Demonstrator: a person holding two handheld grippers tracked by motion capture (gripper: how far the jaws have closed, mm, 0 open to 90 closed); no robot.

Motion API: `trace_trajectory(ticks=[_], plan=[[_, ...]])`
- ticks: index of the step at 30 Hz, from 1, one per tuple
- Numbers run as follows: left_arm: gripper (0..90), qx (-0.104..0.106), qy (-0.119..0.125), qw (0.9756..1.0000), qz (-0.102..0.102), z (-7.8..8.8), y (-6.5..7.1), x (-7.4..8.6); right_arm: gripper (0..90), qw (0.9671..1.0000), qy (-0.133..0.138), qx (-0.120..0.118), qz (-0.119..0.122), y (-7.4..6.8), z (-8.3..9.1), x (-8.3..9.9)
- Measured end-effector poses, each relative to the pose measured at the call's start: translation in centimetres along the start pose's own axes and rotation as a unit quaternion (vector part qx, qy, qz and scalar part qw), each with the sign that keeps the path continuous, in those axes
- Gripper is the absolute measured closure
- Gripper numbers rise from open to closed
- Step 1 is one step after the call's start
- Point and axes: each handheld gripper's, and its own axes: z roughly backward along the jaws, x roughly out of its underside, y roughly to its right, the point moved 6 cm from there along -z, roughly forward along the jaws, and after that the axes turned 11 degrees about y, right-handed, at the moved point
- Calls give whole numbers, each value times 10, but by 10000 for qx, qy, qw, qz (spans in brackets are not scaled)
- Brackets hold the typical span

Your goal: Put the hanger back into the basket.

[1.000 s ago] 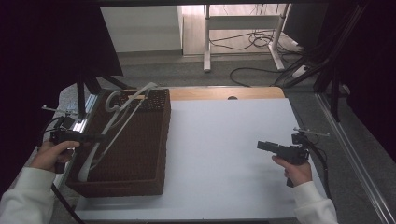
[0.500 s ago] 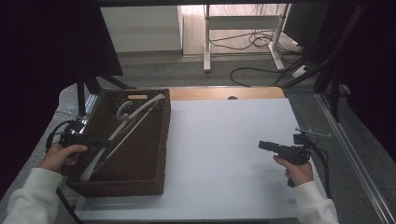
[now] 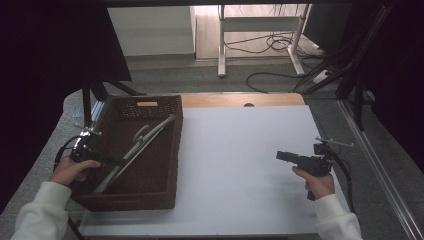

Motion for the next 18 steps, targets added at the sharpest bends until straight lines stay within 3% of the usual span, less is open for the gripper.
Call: trace_trajectory(ticks=[6,9,18], plan=[[507,-191,48,9998,-65,-1,0,-2,359,10000,14,-19,-13,1,1,0],[422,-265,166,9992,-249,1,8,-6,359,10000,40,-37,-33,1,1,-1],[344,-135,685,9949,-722,9,38,-13,356,9999,-50,-139,50,-2,-4,-1]])
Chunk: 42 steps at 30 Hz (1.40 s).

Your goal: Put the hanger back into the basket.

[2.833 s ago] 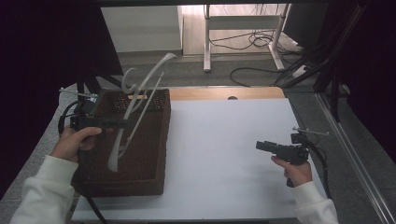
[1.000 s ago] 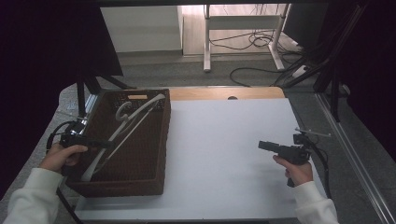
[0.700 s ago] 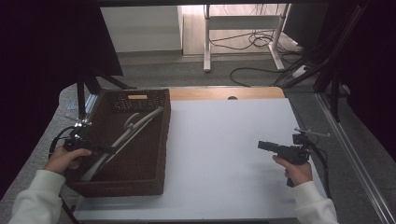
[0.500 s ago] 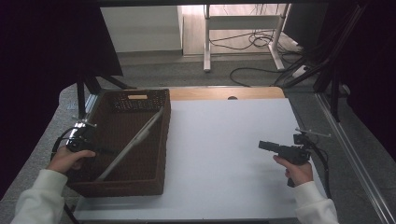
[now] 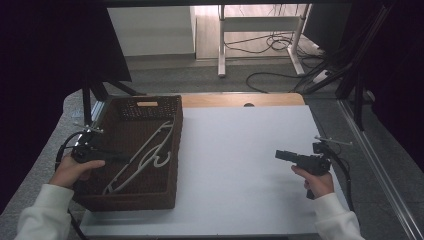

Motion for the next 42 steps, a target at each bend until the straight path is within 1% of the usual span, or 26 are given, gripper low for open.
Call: trace_trajectory(ticks=[2,3,5,7,8,9,10,11,12,13,16,19,20,21,24,25,26,27,29,30,31,33,34,35,39,42], plan=[[327,70,135,9998,-107,1,7,-2,355,10000,-9,-21,18,-1,0,0],[316,107,220,9996,-123,2,12,-3,354,10000,-21,-15,33,-1,1,0],[300,122,348,9991,-224,2,19,-4,349,9999,-63,6,103,-1,1,1],[288,155,413,9985,-325,2,26,-4,348,9999,-68,13,146,-2,3,2],[283,155,413,9985,-325,2,26,-4,348,9999,-68,13,146,-2,3,2],[278,128,481,9979,-411,2,34,-4,344,9999,-55,-7,162,-3,4,2],[273,115,488,9978,-445,0,37,-3,342,9999,-43,-20,163,-4,5,2],[268,115,488,9978,-445,0,37,-3,337,9999,-41,-12,164,-4,5,2],[266,131,516,9973,-500,-3,42,-1,333,9998,-35,2,177,-4,6,1],[265,115,517,9973,-510,-5,44,0,330,9998,-27,8,188,-3,6,1],[266,-117,611,9971,-444,-9,46,4,323,9996,-36,36,280,-2,6,1],[268,-217,676,9965,-431,-15,49,7,315,9989,-121,26,457,-2,8,2],[268,-217,676,9965,-431,-15,49,7,315,9989,-121,26,457,-2,8,2],[268,-297,661,9963,-452,-19,51,8,309,9983,-151,67,560,-1,9,3],[267,-293,645,9964,-471,-22,52,10,304,9979,-184,57,619,-1,11,4],[266,-350,628,9962,-492,-24,54,11,302,9973,-215,23,696,-2,12,5],[264,-350,628,9962,-492,-24,54,11,302,9973,-215,23,696,-2,12,5],[261,-381,670,9957,-509,-24,55,12,298,9965,-264,-15,793,-3,13,6],[264,-381,725,9954,-494,-25,55,12,295,9957,-295,-28,882,-3,13,7],[263,-429,638,9956,-540,-26,55,13,295,9955,-305,-35,899,-3,13,7],[262,-479,619,9953,-570,-27,55,13,295,9953,-308,-49,918,-3,13,7],[262,-474,620,9953,-573,-28,56,13,295,9951,-318,-45,940,-3,13,7],[261,-480,586,9954,-593,-30,56,13,295,9945,-342,-28,994,-4,13,8],[261,-515,578,9952,-603,-31,55,13,295,9941,-357,-19,1028,-4,12,8],[262,-500,605,9952,-579,-31,54,13,295,9929,-410,-26,1117,-4,12,10],[262,-499,609,9952,-579,-31,54,13,293,9928,-414,-39,1120,-5,12,10]])
